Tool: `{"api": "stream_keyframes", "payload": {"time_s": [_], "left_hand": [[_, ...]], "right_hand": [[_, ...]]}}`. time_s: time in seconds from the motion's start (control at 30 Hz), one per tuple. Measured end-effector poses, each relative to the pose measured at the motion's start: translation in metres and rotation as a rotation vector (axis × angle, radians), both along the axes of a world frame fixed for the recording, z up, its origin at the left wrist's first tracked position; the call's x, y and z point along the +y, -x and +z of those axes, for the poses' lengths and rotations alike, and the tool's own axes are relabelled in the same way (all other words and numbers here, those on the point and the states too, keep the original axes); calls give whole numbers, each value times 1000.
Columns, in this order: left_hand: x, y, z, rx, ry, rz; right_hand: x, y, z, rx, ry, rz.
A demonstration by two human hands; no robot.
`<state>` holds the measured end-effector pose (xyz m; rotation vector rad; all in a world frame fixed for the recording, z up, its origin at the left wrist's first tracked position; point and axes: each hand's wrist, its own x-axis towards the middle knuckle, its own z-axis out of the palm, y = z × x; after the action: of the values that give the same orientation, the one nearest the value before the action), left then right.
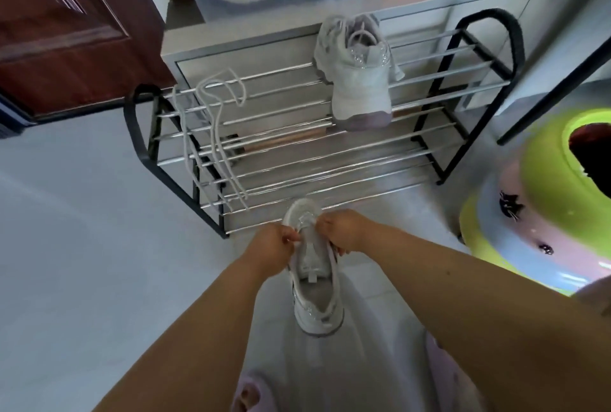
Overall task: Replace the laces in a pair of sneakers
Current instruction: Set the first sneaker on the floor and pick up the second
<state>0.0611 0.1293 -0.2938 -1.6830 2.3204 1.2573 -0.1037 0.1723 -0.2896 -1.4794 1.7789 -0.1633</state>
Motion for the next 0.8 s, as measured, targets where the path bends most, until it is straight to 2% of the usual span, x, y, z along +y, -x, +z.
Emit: {"api": "stream_keyframes", "payload": {"time_s": [0.2, 0.37, 0.6, 0.8], "left_hand": [[-17, 6, -53, -26, -65, 26], [-30, 8, -82, -56, -92, 17], [-37, 9, -109, -63, -110, 23], [-39, 5, -122, -91, -121, 31]], "right_hand": [[-19, 2, -46, -14, -89, -44], [-33, 1, -68, 17, -148, 43], [-49, -3, -86, 135, -191, 148], [-49, -6, -95, 139, -191, 158]]}}
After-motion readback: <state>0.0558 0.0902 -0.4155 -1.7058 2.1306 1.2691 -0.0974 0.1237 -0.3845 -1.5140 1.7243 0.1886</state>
